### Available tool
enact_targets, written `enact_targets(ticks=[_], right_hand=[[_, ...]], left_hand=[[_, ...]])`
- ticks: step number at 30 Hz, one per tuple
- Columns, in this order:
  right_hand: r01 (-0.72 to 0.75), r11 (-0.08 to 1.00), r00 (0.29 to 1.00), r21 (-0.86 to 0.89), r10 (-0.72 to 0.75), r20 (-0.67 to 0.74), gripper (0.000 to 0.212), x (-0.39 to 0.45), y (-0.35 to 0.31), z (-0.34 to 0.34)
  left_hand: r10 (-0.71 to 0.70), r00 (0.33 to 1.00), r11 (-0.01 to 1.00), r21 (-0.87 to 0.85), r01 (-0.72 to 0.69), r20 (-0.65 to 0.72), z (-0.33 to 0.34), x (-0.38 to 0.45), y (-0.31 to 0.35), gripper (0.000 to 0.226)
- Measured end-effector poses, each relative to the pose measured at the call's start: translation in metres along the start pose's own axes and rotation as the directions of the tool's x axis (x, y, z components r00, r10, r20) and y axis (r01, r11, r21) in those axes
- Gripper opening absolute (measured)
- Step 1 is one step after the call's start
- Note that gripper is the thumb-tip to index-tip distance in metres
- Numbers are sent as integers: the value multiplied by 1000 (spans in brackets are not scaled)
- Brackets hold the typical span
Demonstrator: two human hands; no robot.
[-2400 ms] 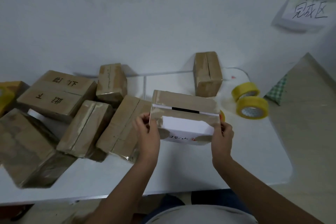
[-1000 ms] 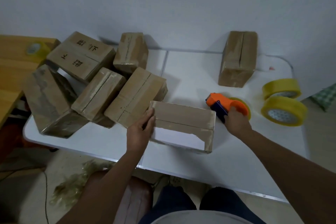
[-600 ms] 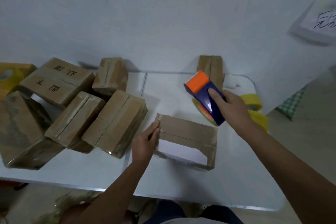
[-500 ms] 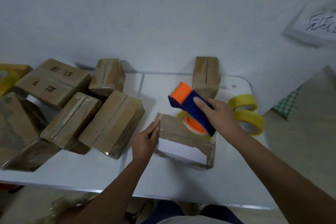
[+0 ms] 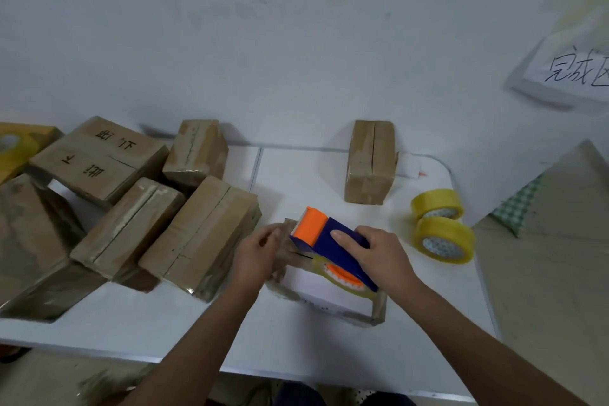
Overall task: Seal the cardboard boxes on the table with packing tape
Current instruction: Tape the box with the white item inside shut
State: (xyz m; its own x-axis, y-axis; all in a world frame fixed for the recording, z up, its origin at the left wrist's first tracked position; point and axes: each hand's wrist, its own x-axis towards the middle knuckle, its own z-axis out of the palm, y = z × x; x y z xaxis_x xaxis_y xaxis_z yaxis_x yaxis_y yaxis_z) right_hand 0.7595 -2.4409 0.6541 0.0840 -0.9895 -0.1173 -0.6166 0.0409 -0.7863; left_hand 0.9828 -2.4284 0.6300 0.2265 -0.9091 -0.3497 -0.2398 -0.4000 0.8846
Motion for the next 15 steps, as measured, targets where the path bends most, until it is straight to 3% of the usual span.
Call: enact_targets(ticks=[3,5,9,15], right_hand=[[-13,1000,1000,9,13,15,58,0,-2,-1],[-18,1000,1000,-4,18,21,60,0,-2,0],[-29,999,999,-17,30,35,57,1,-4,-1],[-37,999,997,-33,39,64,45,0,-3,-3]], left_hand=[[-274,926,917,-218,333,260,1,4,24,43],[-347,861,848,-269,457,372,1,5,35,51],[-359,826,763,-373,528,435,0,8,47,47],[-294,843,829,-318,460,451,-6,14,47,32]])
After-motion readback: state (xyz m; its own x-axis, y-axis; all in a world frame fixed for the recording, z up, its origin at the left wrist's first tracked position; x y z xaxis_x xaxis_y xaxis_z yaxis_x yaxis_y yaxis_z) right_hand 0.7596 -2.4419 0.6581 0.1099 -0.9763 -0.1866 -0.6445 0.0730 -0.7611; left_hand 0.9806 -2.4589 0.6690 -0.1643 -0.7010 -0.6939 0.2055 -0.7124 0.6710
